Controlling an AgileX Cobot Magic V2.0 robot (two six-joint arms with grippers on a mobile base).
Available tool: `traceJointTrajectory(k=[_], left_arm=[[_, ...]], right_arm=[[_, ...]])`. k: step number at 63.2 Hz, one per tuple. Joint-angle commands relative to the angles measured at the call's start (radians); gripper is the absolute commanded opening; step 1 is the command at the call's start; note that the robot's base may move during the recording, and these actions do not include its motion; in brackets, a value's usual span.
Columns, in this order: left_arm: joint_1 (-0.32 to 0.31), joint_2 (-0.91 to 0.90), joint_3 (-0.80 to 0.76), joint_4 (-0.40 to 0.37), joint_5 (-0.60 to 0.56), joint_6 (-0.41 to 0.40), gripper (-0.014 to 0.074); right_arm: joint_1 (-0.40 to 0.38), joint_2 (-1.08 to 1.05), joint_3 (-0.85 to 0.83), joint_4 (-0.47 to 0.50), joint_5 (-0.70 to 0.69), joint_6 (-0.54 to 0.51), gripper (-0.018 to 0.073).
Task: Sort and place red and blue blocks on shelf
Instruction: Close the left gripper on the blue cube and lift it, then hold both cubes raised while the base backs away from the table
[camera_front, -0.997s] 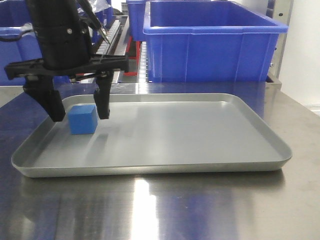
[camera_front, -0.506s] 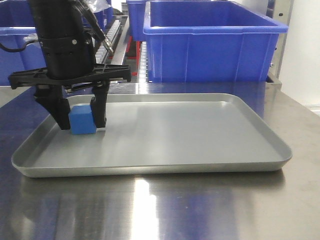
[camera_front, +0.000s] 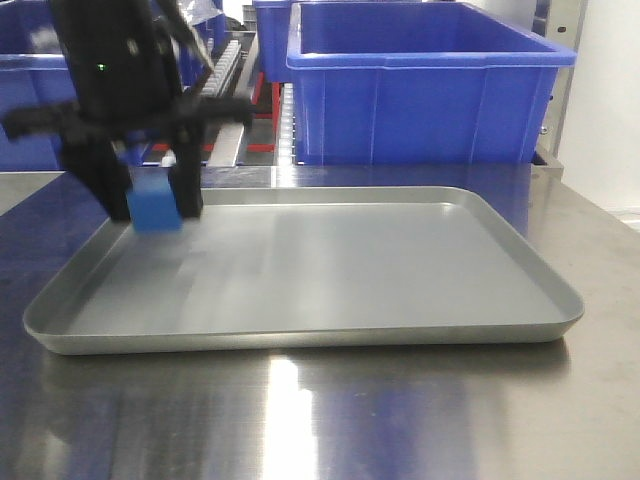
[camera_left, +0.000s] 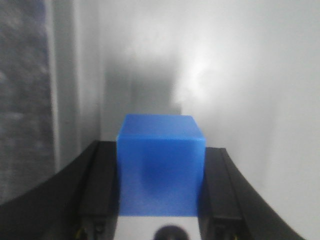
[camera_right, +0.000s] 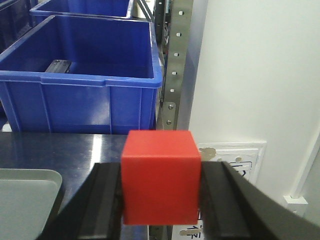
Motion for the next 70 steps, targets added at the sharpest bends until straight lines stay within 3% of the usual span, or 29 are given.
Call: traceJointTrajectory(k=[1,21,31,39,45,59,70], left_arm=[[0.006,-0.113,-0.032,0.005,-0.046,0.064,0.0123],[0.109,-0.332,0.098,-0.185,-0.278,0.492,0.0123],[0.183,-0.431,0.231,-0.237,-0.402,0.637,0.0123],[0.254,-0.53,0.36,-0.337,-0.559,0.748,0.0123],[0.299,-0.606,0.465,-0.391,-0.682,0.77,0.0123],[0.366,-0.843,0.72,-0.391,-0.967,0.77,0.0123],[0.415,-1.045,0.875,-0.391,-1.046,0.77,0.0123]], right_arm=[[-0.002,-0.002,-0.031,-0.004,-0.085,0.001,0.0057],[-0.002,-0.002,-0.031,-0.004,-0.085,0.001,0.0057],[-0.002,-0.002,-0.031,-0.004,-0.085,0.001,0.0057],[-0.002,-0.002,-0.031,-0.004,-0.085,0.001,0.0057],[-0.002,-0.002,-0.031,-0.004,-0.085,0.001,0.0057],[-0.002,-0.002,-0.031,-0.004,-0.085,0.001,0.0057],[-0.002,-0.002,-0.031,-0.004,-0.085,0.001,0.0057]])
